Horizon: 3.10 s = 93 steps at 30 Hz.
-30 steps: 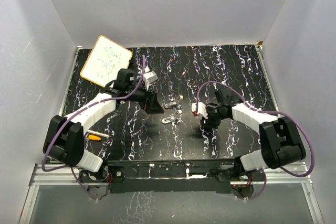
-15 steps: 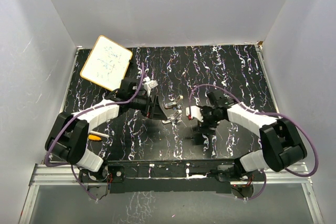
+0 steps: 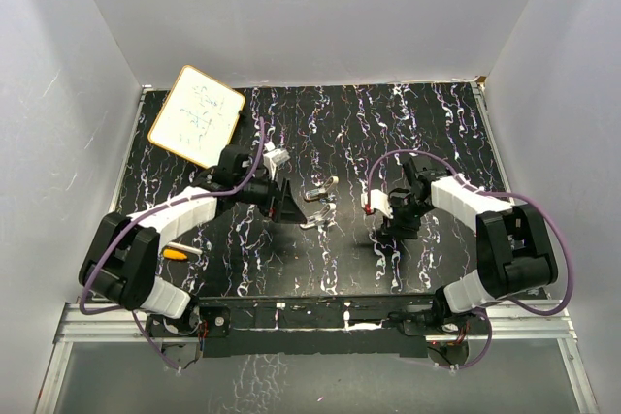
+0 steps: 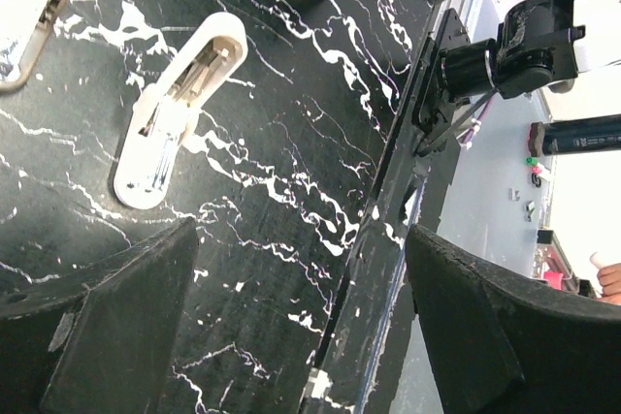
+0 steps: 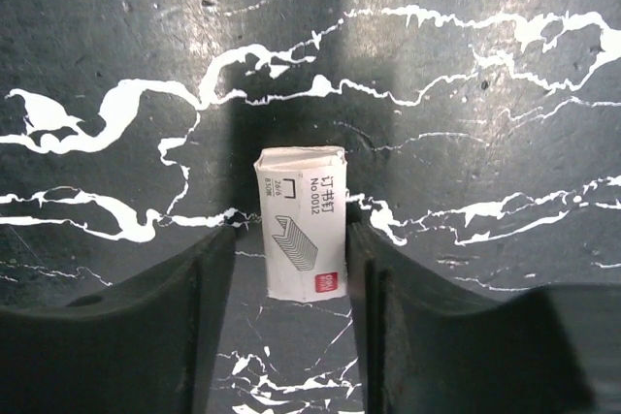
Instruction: Load the staples into the stapler
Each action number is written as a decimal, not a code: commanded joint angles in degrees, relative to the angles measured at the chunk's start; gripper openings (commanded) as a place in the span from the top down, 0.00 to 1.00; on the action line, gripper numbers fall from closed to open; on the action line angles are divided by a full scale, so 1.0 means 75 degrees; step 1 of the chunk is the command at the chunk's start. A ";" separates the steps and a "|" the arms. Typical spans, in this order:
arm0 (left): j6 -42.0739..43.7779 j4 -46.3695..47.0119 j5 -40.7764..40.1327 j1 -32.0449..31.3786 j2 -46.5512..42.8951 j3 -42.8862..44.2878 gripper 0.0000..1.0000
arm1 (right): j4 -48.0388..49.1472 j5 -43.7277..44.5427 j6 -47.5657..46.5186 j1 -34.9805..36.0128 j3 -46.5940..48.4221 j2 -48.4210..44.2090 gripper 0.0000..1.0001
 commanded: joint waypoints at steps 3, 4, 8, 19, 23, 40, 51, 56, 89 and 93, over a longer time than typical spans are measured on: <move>-0.0581 0.0323 0.0107 0.0212 -0.0526 -0.0604 0.14 | 0.0549 -0.0508 -0.0071 0.0208 -0.0209 0.0086 0.61; -0.0646 0.0305 0.0106 0.0212 -0.0570 -0.0672 0.14 | 0.0641 -0.0575 0.0118 0.0360 -0.0278 0.0008 0.63; -0.1206 0.0510 0.0194 0.0212 -0.0634 -0.1061 0.15 | 0.1313 -0.0702 0.1199 0.1180 -0.0617 -0.0453 0.68; -0.3964 0.3612 0.0475 0.0306 -0.0143 -0.2560 0.15 | 0.4082 0.0209 0.5027 0.4133 -0.0347 0.0152 0.63; -0.4449 0.4001 0.0366 0.0306 -0.0058 -0.2705 0.17 | 0.4505 0.0580 0.5687 0.4544 0.0020 0.0765 0.61; -0.4731 0.5096 0.0245 0.0278 0.1559 -0.2469 0.22 | 0.5350 0.0252 0.6678 0.4639 -0.0096 0.0881 0.59; -0.5163 0.5680 0.0415 -0.0162 0.2038 -0.2201 0.22 | 0.5290 -0.0075 0.6769 0.4637 0.0049 0.1035 0.58; -0.5175 0.5790 0.0446 -0.0222 0.2100 -0.2174 0.22 | 0.5273 -0.0133 0.6783 0.4639 0.0109 0.1086 0.58; -0.5861 0.6961 0.0940 -0.0826 0.3079 -0.1677 0.26 | 0.5573 -0.0293 0.6734 0.4633 0.0136 0.1141 0.63; -0.5924 0.7161 0.0961 -0.0890 0.3126 -0.1679 0.24 | 0.5663 -0.0279 0.6764 0.4638 0.0121 0.1140 0.63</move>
